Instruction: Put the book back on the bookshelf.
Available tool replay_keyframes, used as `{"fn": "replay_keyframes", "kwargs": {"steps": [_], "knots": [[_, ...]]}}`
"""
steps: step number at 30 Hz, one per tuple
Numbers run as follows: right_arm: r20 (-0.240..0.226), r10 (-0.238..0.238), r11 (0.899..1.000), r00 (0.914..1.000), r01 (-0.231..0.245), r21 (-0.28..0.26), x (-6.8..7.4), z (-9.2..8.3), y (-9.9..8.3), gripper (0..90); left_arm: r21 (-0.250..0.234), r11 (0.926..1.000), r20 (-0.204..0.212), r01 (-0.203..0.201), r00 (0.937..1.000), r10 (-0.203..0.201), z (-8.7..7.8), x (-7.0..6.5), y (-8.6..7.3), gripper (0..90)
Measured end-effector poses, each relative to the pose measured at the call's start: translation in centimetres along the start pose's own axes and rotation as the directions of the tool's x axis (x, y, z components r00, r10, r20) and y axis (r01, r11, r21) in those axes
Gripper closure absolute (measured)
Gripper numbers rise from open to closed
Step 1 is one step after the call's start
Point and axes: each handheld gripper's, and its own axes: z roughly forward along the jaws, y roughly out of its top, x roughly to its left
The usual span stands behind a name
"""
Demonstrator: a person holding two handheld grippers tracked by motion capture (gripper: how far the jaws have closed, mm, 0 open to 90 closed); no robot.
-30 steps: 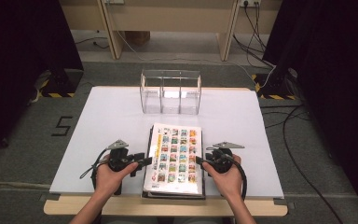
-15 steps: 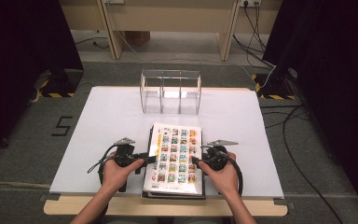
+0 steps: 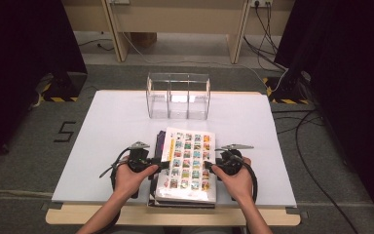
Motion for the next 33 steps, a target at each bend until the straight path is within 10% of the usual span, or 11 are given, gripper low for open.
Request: {"fn": "replay_keyframes", "kwargs": {"steps": [9, 20, 25, 27, 29, 33], "knots": [[-0.012, 0.033, 0.999, 0.9994, -0.033, -0.011, -1.0, -0.2, -0.2, 45.9, 0.002, 1.0, 0.049, 0.005, 0.9988, -0.005, 0.8, 0.1, 0.3, 48.1], [0.002, 0.024, 1.0, 0.9997, -0.024, -0.008, -0.6, -0.3, -0.4, 44.6, -0.013, 0.9978, -0.006, 0.064, 0.9979, -0.065, 0.9, -0.4, 0.8, 53.7], [-0.008, 0.044, 0.999, 0.999, -0.044, -0.01, -0.8, -0.3, -0.4, 44.3, 0.002, 0.9856, 0.135, 0.169, 0.9766, -0.168, 0.4, -0.8, 0.6, 58.2], [-0.01, 0.046, 0.999, 0.9989, -0.046, -0.012, -0.8, -0.3, -0.4, 44.3, 0.082, 0.9768, 0.22, 0.198, 0.9524, -0.211, 1.7, -1.4, -0.2, 59.7], [-0.007, 0.04, 0.999, 0.9992, -0.04, -0.011, -0.7, -0.3, -0.4, 44.3, 0.074, 0.9826, 0.18, 0.17, 0.9668, -0.181, 2.4, -1.7, -0.6, 61.5], [-0.03, 0.048, 0.999, 0.9984, -0.048, -0.013, -1.1, -0.3, -0.6, 44.7, 0.096, 0.9768, 0.207, 0.191, 0.9562, -0.207, 2.3, -1.2, -0.3, 64.6]]}}
